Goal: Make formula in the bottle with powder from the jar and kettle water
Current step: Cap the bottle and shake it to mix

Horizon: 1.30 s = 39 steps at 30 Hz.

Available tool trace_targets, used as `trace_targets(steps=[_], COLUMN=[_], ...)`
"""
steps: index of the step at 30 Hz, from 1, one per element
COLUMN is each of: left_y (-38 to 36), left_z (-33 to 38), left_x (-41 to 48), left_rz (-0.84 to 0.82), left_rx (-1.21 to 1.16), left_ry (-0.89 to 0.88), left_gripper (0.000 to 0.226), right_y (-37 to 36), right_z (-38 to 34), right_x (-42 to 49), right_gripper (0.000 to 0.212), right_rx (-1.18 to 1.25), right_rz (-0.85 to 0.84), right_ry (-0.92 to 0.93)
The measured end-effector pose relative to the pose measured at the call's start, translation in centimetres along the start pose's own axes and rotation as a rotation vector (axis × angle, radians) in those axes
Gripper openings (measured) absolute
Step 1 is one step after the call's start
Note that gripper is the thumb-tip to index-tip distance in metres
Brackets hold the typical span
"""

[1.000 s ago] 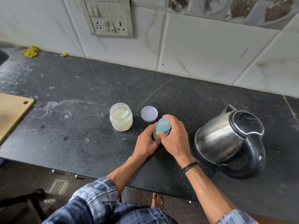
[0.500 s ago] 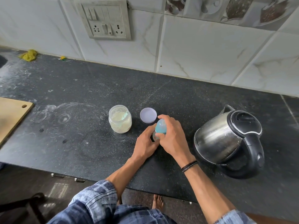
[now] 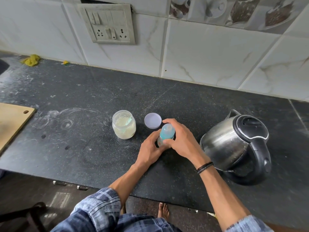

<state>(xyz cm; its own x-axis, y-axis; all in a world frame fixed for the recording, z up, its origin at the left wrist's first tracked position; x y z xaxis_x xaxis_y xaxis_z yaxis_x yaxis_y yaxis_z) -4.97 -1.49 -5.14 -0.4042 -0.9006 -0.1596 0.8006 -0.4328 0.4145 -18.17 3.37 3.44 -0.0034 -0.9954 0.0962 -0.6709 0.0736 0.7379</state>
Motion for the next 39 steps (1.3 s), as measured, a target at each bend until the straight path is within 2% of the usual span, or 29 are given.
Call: trace_targets(steps=[7,15,24,27,33,39], left_y=[-0.2,-0.4,-0.3,-0.2,-0.1,-0.1], left_z=[0.0,-0.3,-0.1,0.0,0.2,0.2], left_x=[-0.1,0.0,-0.2,-0.2,-0.4,-0.5], left_rz=[0.014,0.01,0.003,-0.006,-0.019,-0.006], left_rx=[0.028,0.016,0.012,-0.003,-0.022,-0.01], left_ry=[0.018,0.031,0.028,0.035,0.043,0.033], left_gripper=[0.056,0.052,0.05,0.053,0.061,0.058], right_y=[-1.1,-1.4,-1.8,-1.2,0.6,0.3], right_z=[0.1,0.3,-0.5,-0.6,-1.0,-1.3], right_x=[-0.7,-0.8,-1.3,-1.2,0.2,-0.1], right_gripper=[0.069,0.081,0.072,0.07,0.065,0.058], right_rx=[0.037,0.016,-0.008,0.019,-0.028,-0.074], right_rz=[0.109,0.157,0.25,0.197,-0.036,0.057], right_ry=[0.024,0.012,0.01,-0.006,0.011,0.01])
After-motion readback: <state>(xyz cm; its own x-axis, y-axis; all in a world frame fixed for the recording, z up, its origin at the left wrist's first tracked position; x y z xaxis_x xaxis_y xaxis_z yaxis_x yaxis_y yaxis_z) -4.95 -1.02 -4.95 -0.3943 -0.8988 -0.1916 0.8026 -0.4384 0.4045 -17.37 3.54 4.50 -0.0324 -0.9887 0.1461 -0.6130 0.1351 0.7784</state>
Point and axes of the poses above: each hand's wrist, its own x-axis towards the middle knuckle, its own y-axis out of the back of the hand, z = x × y, the point moved 5 cm from there along x, towards the middle knuckle, and after that the axes turned 15 degrees about y, right-handed, at the moved point
